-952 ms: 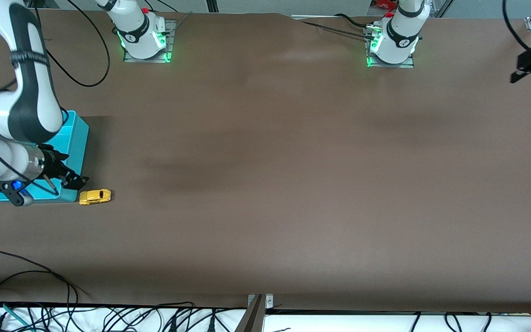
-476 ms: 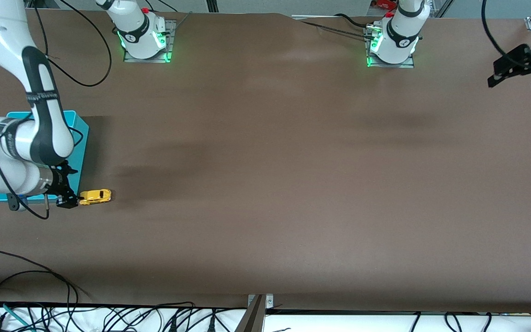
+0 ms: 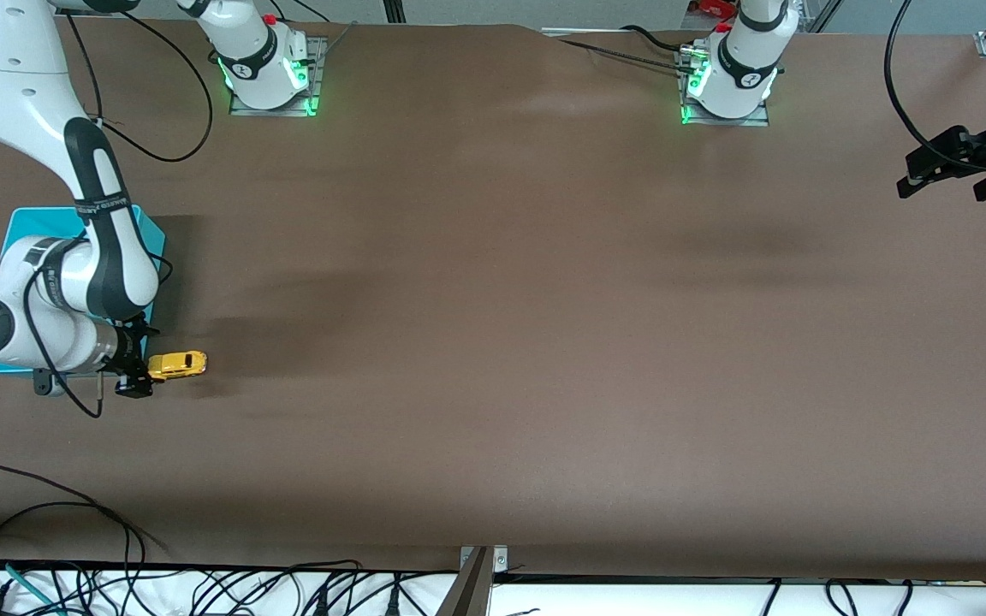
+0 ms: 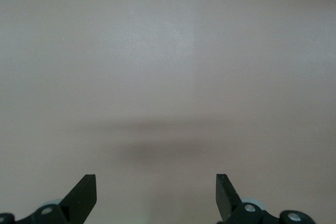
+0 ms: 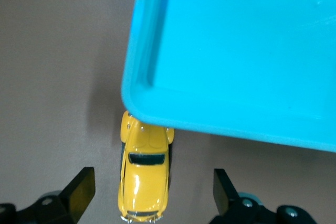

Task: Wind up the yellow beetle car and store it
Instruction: 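Close the right gripper on the yellow car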

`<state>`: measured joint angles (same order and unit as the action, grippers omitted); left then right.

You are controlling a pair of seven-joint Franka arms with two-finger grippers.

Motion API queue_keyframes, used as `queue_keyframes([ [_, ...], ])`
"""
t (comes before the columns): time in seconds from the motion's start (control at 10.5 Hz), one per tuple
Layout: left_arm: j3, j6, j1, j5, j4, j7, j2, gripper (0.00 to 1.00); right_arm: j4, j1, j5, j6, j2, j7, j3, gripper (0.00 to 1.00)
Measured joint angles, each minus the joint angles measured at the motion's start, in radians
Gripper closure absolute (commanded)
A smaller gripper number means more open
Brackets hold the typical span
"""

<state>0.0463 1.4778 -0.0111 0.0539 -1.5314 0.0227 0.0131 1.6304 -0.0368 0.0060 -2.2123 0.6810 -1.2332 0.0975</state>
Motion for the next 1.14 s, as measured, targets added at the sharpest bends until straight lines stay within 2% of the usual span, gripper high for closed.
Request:
queue_keyframes([
  [0.1, 0.005, 0.001, -0.008, 0.000, -0.003, 0.000, 0.003, 0.00, 0.000, 0.000, 0.000, -0.004, 0.007, -0.005, 0.000, 0.00],
  [0.19, 0.005, 0.001, -0.014, 0.000, -0.003, 0.000, 0.005, 0.00, 0.001, 0.001, 0.000, -0.005, 0.012, -0.006, -0.001, 0.06],
  [0.29, 0.005, 0.001, -0.019, 0.000, -0.003, 0.000, 0.005, 0.00, 0.004, 0.001, 0.000, -0.005, 0.014, -0.006, -0.001, 0.48],
  [0.38, 0.004, 0.001, -0.021, 0.000, -0.004, 0.000, 0.005, 0.00, 0.006, 0.001, 0.000, -0.005, 0.019, -0.006, -0.001, 0.68],
  [0.67, 0.005, 0.001, -0.020, 0.000, -0.006, 0.000, 0.005, 0.00, 0.006, 0.001, 0.000, -0.005, 0.025, -0.007, -0.001, 0.89],
  [1.14, 0.034, 0.003, 0.014, 0.000, -0.007, 0.000, 0.004, 0.00, -0.011, 0.013, 0.000, 0.010, 0.009, -0.007, -0.004, 0.88],
])
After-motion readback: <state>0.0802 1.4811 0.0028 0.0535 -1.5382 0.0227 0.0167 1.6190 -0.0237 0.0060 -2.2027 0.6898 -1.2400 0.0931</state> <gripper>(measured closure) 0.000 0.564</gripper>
